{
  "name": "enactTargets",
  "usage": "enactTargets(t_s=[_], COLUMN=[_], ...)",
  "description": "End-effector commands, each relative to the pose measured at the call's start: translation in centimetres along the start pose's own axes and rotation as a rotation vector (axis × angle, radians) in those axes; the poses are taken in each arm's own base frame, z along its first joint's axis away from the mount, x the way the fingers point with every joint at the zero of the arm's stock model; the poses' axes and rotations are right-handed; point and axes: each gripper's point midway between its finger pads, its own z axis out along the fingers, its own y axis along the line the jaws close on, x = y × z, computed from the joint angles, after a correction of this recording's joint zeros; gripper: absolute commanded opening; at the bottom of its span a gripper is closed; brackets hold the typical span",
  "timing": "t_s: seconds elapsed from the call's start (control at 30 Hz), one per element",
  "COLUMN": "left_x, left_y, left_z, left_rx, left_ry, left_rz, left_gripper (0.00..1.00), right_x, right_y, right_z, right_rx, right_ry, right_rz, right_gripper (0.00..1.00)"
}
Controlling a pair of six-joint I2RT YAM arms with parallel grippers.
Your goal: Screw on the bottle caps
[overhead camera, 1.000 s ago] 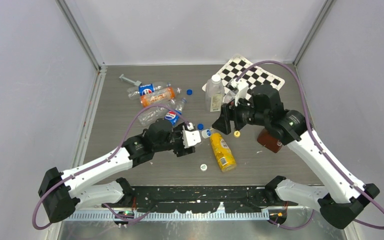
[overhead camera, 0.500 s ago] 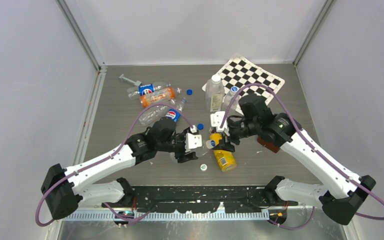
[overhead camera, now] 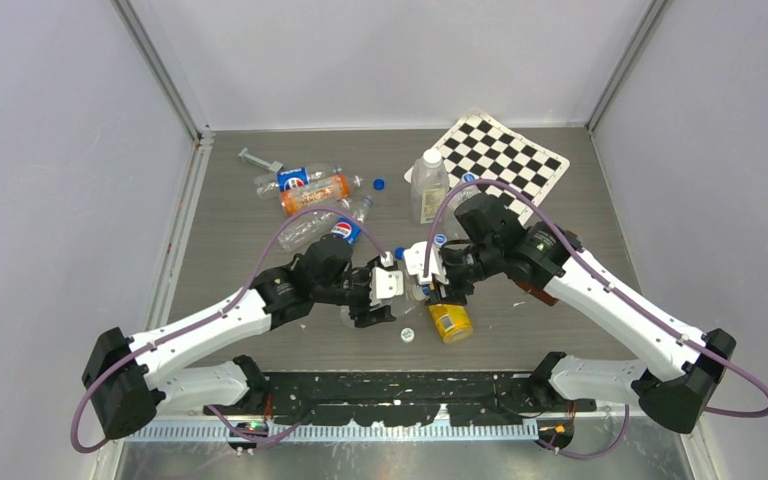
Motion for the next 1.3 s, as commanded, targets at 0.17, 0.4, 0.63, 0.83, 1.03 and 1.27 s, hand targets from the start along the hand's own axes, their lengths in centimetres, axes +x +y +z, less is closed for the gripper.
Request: enactTargets(t_s=[0.17,0.4,0.63,0.83,1.03,1.27], left_x=[-2.7,-2.0,-1.5,-2.0,-2.5,-3.6], left_y=[0.5,3.6,7.0,8.0,9.3,9.7], left_z=[-0.6,-1.3,-3.0,-3.9,-4.4,-4.2], left_rx=[-0.009,-0.195,-0.41,-0.494,-0.589,-0.628], left_ry=[-0.066,-0.039,-0.009,-0.044,-0.08,-0.197], left_rz=[0.03,0.066,0.14,0.166,0.071,-0.05], left_gripper=[0.0,0.0,0.0,0.0,0.0,0.0], right_x=[-1.0,-0.2,1.9,2.6,-0.3,-1.4], right_y=[-1.0,-4.2,-6.7,-8.0,-10.4,-10.7], right_z=[0.2,1.5,1.3,0.5,-3.2,-4.1], right_rx=[0.015,0.26,0.433,0.495,0.6,0.626], right_ry=[0.005,0.037,0.045,-0.06,-0.304,-0.487], right_rz=[-0.005,0.64,1.442,1.631,1.365,1.283], right_gripper=[0.39,0.01,0.01,0.09,0.72,0.78])
